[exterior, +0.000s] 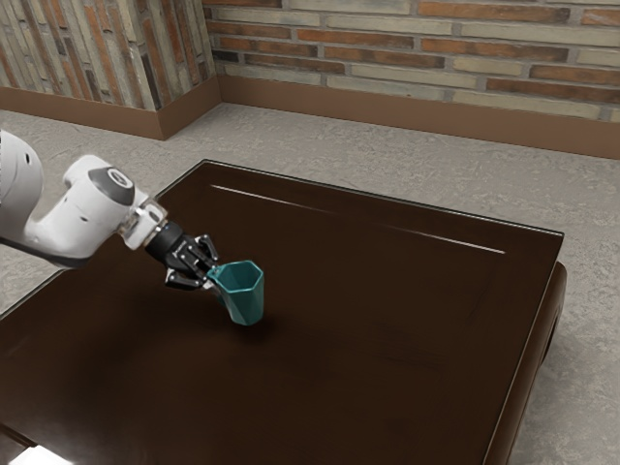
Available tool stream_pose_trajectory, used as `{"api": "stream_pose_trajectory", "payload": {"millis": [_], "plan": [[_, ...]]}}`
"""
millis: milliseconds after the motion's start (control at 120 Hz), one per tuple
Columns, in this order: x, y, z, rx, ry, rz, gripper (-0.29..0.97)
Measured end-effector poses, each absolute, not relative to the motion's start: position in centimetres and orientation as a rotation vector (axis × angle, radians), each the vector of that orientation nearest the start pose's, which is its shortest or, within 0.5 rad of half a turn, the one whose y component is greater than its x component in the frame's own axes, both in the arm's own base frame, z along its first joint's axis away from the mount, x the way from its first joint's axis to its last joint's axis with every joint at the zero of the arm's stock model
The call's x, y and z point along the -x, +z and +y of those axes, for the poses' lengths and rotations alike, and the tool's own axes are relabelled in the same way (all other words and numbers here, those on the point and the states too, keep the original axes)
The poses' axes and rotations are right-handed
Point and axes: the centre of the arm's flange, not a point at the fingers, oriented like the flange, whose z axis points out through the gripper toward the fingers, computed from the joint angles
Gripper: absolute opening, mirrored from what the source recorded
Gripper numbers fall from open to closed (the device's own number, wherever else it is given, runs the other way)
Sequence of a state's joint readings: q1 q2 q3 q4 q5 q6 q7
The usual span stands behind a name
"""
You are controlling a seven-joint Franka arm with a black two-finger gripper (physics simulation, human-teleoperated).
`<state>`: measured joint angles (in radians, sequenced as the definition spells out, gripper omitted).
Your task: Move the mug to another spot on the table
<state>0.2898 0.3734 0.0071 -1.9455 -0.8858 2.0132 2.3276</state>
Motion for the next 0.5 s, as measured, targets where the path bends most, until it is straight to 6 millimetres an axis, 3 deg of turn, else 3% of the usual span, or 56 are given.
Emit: {"api": "stream_pose_trajectory", "payload": {"millis": [83,275,500], "plan": [[-58.3,28.0,13.0,2.491,-1.131,2.337,0.01],[-58.2,27.4,13.0,2.491,-1.119,2.357,0.38],[-58.1,27.1,13.0,2.492,-1.121,2.363,0.58]]}}
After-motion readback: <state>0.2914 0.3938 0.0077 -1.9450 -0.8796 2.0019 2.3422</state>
